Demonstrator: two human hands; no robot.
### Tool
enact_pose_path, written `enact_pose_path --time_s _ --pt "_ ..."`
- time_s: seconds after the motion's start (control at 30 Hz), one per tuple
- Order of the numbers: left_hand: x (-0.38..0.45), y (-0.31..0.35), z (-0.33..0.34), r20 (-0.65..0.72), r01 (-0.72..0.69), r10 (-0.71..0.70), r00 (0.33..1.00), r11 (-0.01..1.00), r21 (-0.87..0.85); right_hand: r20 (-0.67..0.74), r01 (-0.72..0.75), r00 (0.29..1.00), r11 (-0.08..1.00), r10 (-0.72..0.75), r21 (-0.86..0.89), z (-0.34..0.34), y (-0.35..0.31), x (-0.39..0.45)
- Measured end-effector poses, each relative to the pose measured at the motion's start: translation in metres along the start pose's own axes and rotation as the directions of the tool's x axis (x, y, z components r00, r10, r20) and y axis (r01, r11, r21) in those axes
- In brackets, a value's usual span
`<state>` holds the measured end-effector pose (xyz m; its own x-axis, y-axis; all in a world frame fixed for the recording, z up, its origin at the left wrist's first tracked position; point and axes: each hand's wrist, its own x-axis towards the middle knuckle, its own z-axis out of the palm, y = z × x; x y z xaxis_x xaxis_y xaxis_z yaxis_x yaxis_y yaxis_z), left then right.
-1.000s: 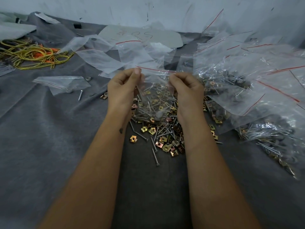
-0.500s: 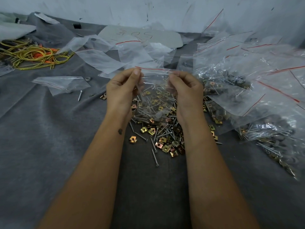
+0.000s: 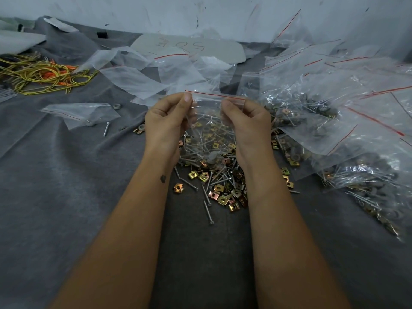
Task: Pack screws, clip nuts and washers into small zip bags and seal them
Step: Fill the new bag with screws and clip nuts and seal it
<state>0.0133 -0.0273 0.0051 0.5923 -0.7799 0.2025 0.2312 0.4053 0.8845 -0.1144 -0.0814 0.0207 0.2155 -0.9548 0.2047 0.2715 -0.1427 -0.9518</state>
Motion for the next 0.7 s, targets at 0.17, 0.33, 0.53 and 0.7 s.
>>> enact_pose_path --time_s 0.17,0.33,0.53,0.7 --pt "-0.0003 0.0024 0.0007 0.017 0.016 -0.016 1.000 1.000 0.022 -0.007 0.010 1.000 1.000 -0.010 -0.007 0.0001 -0.0001 -0.0005" --pt "-0.0008 0.0016 0.0029 0.025 0.000 -0.001 1.000 0.999 0.033 0.002 -0.005 1.000 1.000 0.005 0.024 0.0033 -0.0008 -0.0018" --pt "-0.0032 0.0018 0.0060 0.013 -0.042 0.041 0.999 0.996 0.075 0.010 0.033 0.999 0.999 -0.033 -0.025 0.0059 -0.0007 -0.0033" --pt "-0.0039 0.0017 0.0060 0.043 -0.057 0.053 0.998 0.992 0.111 0.009 0.003 1.000 1.000 -0.003 0.021 0.0067 -0.0013 -0.0031"
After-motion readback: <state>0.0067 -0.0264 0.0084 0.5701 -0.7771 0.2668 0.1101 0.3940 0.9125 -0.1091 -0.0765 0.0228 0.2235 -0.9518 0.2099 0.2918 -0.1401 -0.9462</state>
